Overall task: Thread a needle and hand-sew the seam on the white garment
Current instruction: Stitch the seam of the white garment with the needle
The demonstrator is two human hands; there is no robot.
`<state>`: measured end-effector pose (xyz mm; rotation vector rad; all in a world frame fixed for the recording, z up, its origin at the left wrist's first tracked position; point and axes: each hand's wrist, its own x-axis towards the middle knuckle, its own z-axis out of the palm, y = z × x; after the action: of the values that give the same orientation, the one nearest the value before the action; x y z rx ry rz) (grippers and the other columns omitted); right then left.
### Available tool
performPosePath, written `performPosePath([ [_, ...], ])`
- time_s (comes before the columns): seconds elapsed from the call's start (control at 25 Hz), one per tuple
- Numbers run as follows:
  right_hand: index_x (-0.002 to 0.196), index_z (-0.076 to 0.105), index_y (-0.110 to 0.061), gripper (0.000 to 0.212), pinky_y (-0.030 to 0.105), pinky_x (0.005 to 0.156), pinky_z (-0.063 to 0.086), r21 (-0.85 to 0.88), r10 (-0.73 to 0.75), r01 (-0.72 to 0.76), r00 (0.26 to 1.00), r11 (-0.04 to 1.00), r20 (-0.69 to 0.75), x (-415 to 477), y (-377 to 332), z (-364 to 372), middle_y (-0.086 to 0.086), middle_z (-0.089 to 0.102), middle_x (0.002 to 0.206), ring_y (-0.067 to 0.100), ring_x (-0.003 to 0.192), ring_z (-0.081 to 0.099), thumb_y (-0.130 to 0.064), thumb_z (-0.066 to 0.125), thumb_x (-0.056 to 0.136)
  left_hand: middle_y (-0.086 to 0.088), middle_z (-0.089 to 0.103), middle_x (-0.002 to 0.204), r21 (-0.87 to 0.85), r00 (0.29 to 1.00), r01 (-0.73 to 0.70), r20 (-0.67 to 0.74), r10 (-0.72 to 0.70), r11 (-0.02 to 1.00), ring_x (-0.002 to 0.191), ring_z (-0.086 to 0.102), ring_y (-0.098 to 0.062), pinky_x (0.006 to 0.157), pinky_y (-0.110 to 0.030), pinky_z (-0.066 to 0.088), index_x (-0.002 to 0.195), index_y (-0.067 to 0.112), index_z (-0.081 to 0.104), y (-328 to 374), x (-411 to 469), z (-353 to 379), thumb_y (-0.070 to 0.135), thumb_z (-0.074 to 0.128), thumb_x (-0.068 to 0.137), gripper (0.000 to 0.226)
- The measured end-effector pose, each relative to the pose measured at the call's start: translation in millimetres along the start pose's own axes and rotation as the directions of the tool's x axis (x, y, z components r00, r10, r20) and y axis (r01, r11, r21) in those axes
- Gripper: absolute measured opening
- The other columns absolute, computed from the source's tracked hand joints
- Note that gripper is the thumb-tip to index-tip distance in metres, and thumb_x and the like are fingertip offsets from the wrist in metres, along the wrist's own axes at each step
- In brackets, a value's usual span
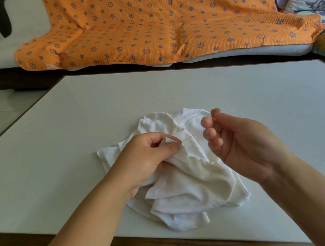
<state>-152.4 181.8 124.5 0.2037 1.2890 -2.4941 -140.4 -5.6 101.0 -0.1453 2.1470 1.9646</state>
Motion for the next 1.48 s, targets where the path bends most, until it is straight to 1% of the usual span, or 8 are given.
performPosePath([
  [0.2, 0.091, 0.055, -0.011, 0.007, 0.02, 0.053, 0.054, 0.164, 0.039, -0.043, 0.999, 0.985, 0.028, 10, -9, -14, 0.003, 0.058, 0.069, 0.012, 0.058, 0.061, -0.007, 0.05, 0.092, -0.002, 0.077, 0.088, -0.067, 1.0, 0.018, 0.0, -0.018, 0.998, 0.083, 0.073, -0.011, 0.064, -0.02, 0.055, 0.089, 0.015, 0.077, 1, 1, -5, 0.015, 0.07, 0.085, 0.008],
  [0.4, 0.091, 0.055, -0.005, 0.01, 0.031, 0.072, 0.061, 0.186, -0.081, 0.108, 0.986, 0.977, -0.142, 17, -10, -24, 0.01, 0.062, 0.072, 0.027, 0.083, 0.073, -0.002, 0.047, 0.098, -0.006, 0.077, 0.093, -0.104, 1.0, 0.021, -0.002, -0.022, 0.994, 0.089, 0.073, -0.015, 0.068, -0.023, 0.057, 0.089, 0.015, 0.078, 0, 2, -9, 0.015, 0.069, 0.086, 0.01],
  [0.64, 0.097, 0.059, -0.005, 0.011, 0.037, 0.089, 0.057, -0.133, -0.321, 0.293, 0.884, 0.947, -0.341, 24, -7, -34, 0.008, 0.07, 0.069, 0.029, 0.094, 0.073, -0.002, 0.048, 0.099, -0.009, 0.076, 0.098, -0.102, 1.0, 0.023, 0.008, -0.022, 0.995, 0.092, 0.073, -0.017, 0.07, -0.025, 0.059, 0.092, 0.014, 0.079, 1, 2, -8, 0.014, 0.068, 0.087, 0.011],
  [0.8, 0.101, 0.059, -0.007, 0.01, 0.03, 0.072, 0.059, -0.235, -0.345, 0.285, 0.899, 0.929, -0.271, 16, -5, -22, 0.007, 0.069, 0.069, 0.027, 0.085, 0.073, -0.005, 0.049, 0.099, -0.011, 0.076, 0.1, -0.098, 1.0, 0.02, -0.006, -0.021, 0.995, 0.094, 0.073, -0.019, 0.07, -0.025, 0.059, 0.093, 0.013, 0.079, 1, 3, -8, 0.014, 0.068, 0.088, 0.012],
  [0.88, 0.097, 0.059, -0.009, 0.009, 0.026, 0.056, 0.055, -0.32, -0.274, 0.214, 0.949, 0.923, -0.154, 5, 1, -8, 0.01, 0.069, 0.072, 0.026, 0.075, 0.071, -0.008, 0.05, 0.099, -0.012, 0.075, 0.101, -0.111, 1.0, 0.02, -0.002, -0.021, 0.994, 0.094, 0.073, -0.02, 0.072, -0.026, 0.059, 0.094, 0.012, 0.078, 1, 3, -9, 0.014, 0.067, 0.089, 0.013],
  [1.04, 0.096, 0.058, -0.006, 0.013, 0.026, 0.048, 0.05, -0.478, -0.061, 0.088, 0.996, 0.874, 0.072, -19, 21, 15, 0.014, 0.072, 0.077, 0.025, 0.065, 0.069, -0.016, 0.051, 0.099, -0.01, 0.076, 0.095, -0.117, 0.999, -0.002, 0.033, 0.006, 0.993, 0.091, 0.072, -0.019, 0.076, -0.029, 0.059, 0.097, 0.013, 0.077, 2, 3, -8, 0.013, 0.061, 0.092, 0.016],
  [1.2, 0.098, 0.063, -0.007, 0.017, 0.024, 0.047, 0.048, -0.638, 0.012, 0.034, 0.998, 0.769, 0.068, -21, 33, 17, 0.01, 0.069, 0.066, 0.02, 0.053, 0.064, -0.023, 0.056, 0.097, -0.009, 0.076, 0.092, -0.129, 0.999, -0.026, 0.038, 0.031, 0.991, 0.09, 0.072, -0.019, 0.081, -0.032, 0.059, 0.1, 0.013, 0.074, 1, 3, -9, 0.011, 0.063, 0.091, 0.015],
  [1.48, 0.095, 0.067, -0.008, 0.013, 0.022, 0.042, 0.045, -0.648, -0.01, 0.035, 0.999, 0.761, 0.042, -16, 36, 18, 0.009, 0.065, 0.059, 0.018, 0.046, 0.059, -0.018, 0.058, 0.096, -0.005, 0.074, 0.086, -0.119, 0.998, -0.041, 0.039, 0.046, 0.992, 0.082, 0.071, -0.015, 0.079, -0.031, 0.058, 0.097, 0.01, 0.07, 1, 2, -12, 0.01, 0.064, 0.09, 0.009],
])
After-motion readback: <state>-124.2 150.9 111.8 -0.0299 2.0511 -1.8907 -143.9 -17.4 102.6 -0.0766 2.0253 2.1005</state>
